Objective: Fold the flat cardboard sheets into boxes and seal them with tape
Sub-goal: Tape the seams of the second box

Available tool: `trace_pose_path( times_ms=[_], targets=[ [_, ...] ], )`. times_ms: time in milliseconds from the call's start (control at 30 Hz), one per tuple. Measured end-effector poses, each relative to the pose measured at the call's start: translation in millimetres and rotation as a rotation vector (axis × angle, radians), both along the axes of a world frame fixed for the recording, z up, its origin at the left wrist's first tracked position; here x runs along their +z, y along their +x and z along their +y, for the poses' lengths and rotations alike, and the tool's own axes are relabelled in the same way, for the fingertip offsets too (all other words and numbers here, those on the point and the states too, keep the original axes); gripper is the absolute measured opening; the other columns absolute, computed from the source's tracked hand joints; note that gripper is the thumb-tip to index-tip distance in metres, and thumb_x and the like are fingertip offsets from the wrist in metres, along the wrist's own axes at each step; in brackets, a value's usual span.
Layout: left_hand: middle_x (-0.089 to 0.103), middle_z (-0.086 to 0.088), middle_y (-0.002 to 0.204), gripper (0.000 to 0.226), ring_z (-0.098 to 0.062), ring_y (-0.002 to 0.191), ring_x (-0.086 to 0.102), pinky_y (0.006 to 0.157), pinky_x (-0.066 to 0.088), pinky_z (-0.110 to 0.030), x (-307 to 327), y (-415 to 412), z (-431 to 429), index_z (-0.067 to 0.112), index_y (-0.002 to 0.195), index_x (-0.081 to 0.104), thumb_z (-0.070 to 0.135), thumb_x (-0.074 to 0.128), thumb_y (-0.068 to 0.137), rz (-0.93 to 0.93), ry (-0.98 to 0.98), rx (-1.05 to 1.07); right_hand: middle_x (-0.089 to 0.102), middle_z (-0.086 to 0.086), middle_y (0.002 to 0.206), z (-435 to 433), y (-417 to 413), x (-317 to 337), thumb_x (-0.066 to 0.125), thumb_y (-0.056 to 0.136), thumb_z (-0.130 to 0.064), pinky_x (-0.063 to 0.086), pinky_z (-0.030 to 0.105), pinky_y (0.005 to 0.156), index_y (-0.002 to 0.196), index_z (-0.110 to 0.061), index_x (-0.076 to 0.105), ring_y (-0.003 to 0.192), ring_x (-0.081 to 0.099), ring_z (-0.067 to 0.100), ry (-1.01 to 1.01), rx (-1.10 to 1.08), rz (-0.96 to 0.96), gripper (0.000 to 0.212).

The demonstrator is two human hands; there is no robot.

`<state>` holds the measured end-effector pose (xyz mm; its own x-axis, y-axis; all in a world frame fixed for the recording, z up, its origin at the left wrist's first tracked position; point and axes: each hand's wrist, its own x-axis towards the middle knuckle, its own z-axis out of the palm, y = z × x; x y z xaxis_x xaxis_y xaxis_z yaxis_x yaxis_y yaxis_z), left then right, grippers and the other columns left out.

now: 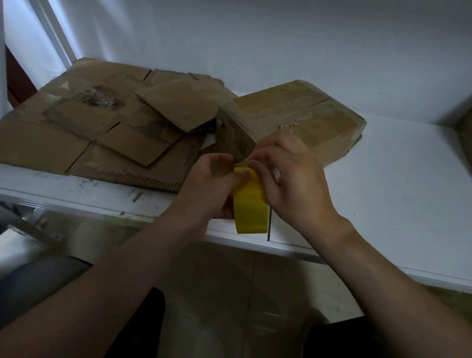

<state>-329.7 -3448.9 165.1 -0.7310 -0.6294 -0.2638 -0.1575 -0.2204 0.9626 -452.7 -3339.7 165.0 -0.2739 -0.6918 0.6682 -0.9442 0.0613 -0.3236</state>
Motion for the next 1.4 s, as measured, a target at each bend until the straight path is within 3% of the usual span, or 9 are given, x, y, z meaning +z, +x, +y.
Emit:
trace_pose_path(
  times_ms=[233, 367, 500, 633, 800, 867, 1000, 1200, 1400],
  targets=[
    [0.066, 0.002, 0.117, 0.054, -0.013, 0.103, 0.067, 0.072, 0.061, -0.034, 0.7, 5.8, -4.4, 0.035, 0.128, 0.049, 0.023, 0.079, 0.085, -0.027, -0.256, -0.041, 0.061, -0.012, 0.093, -5.2, -4.5, 14.1, 0.078, 0.086, -0.031, 0.051, 0.043, 0.088, 0.074, -0.034, 0.074, 0.101, 0.057, 0.016, 0.155, -0.155, -0.533, 0.013],
    [0.075, 0.003, 0.110, 0.071, -0.015, 0.104, 0.069, 0.089, 0.060, -0.044, 6.9, 12.6, -15.0, 0.024, 0.144, 0.050, 0.023, 0.082, 0.081, -0.077, -0.245, -0.105, 0.068, -0.011, 0.083, -3.2, 1.8, 27.4, 0.085, 0.079, -0.036, 0.053, 0.028, 0.066, 0.077, -0.030, 0.071, 0.078, 0.064, 0.006, 0.183, -0.163, -0.695, 0.015],
    [0.077, 0.010, 0.098, 0.042, -0.012, 0.100, 0.070, 0.093, 0.058, -0.045, 8.3, 20.1, -22.0, 0.033, 0.115, 0.071, 0.034, 0.083, 0.075, -0.055, -0.248, -0.094, 0.069, 0.002, 0.082, -6.6, 9.9, 30.6, 0.088, 0.075, -0.035, 0.057, 0.036, 0.072, 0.090, -0.023, 0.071, 0.075, 0.065, 0.013, 0.189, -0.102, -0.846, 0.025],
    [0.076, 0.007, 0.085, 0.015, -0.010, 0.087, 0.072, 0.086, 0.061, -0.042, 7.7, 26.2, -30.4, 0.029, 0.090, 0.077, 0.043, 0.076, 0.084, -0.085, -0.305, -0.028, 0.074, -0.006, 0.086, -18.5, 21.8, 22.0, 0.083, 0.080, -0.035, 0.061, 0.042, 0.081, 0.093, -0.027, 0.076, 0.083, 0.071, 0.010, 0.210, -0.039, -0.777, 0.018],
    [0.076, 0.005, 0.086, 0.020, -0.006, 0.078, 0.069, 0.065, 0.057, -0.032, 15.0, 39.9, -72.5, 0.022, 0.099, 0.078, 0.039, 0.075, 0.088, -0.245, -0.759, -0.045, 0.070, -0.017, 0.116, -33.0, 12.9, 19.7, 0.070, 0.092, -0.044, 0.054, 0.034, 0.091, 0.117, -0.037, 0.073, 0.107, 0.063, 0.006, 0.373, -0.126, -0.557, 0.026],
    [0.076, -0.007, 0.096, 0.027, -0.020, 0.087, 0.070, 0.075, 0.059, -0.041, 15.0, 38.5, -99.0, 0.014, 0.105, 0.079, 0.036, 0.073, 0.090, -0.385, -0.908, -0.089, 0.060, -0.012, 0.138, -36.7, 4.7, 17.8, 0.065, 0.094, -0.050, 0.044, 0.035, 0.102, 0.131, -0.033, 0.066, 0.127, 0.052, 0.016, 0.470, -0.210, -0.370, 0.041],
    [0.056, 0.000, 0.068, 0.028, -0.027, 0.073, 0.059, 0.062, 0.041, -0.034, 2.1, 28.2, -149.1, 0.021, 0.075, 0.067, 0.044, 0.069, 0.092, -0.721, -1.201, -0.138, 0.035, -0.004, 0.158, -39.2, -10.8, 10.5, 0.058, 0.093, -0.060, 0.025, 0.052, 0.114, 0.147, -0.036, 0.047, 0.141, 0.019, 0.037, 0.766, -0.369, -0.188, 0.060],
    [0.071, -0.002, 0.108, 0.021, -0.026, 0.088, 0.064, 0.079, 0.054, -0.040, -36.3, 20.7, -167.8, 0.029, 0.110, 0.072, 0.031, 0.058, 0.095, -0.974, -1.284, -0.123, 0.059, -0.005, 0.132, -35.1, -26.7, -3.2, 0.066, 0.092, -0.046, 0.034, 0.047, 0.100, 0.132, -0.033, 0.053, 0.129, 0.035, 0.029, 0.483, -0.443, -0.204, 0.043],
    [0.053, -0.019, 0.125, 0.043, -0.040, 0.110, 0.052, 0.077, 0.039, -0.042, -27.4, -4.2, -128.7, 0.009, 0.128, 0.050, 0.037, 0.059, 0.096, -0.760, -1.370, 0.080, 0.037, -0.010, 0.160, -15.9, -48.9, -19.1, 0.069, 0.091, -0.045, 0.027, 0.046, 0.116, 0.153, -0.027, 0.042, 0.144, 0.027, 0.027, 0.591, -0.293, -0.127, 0.070]
  ],
)
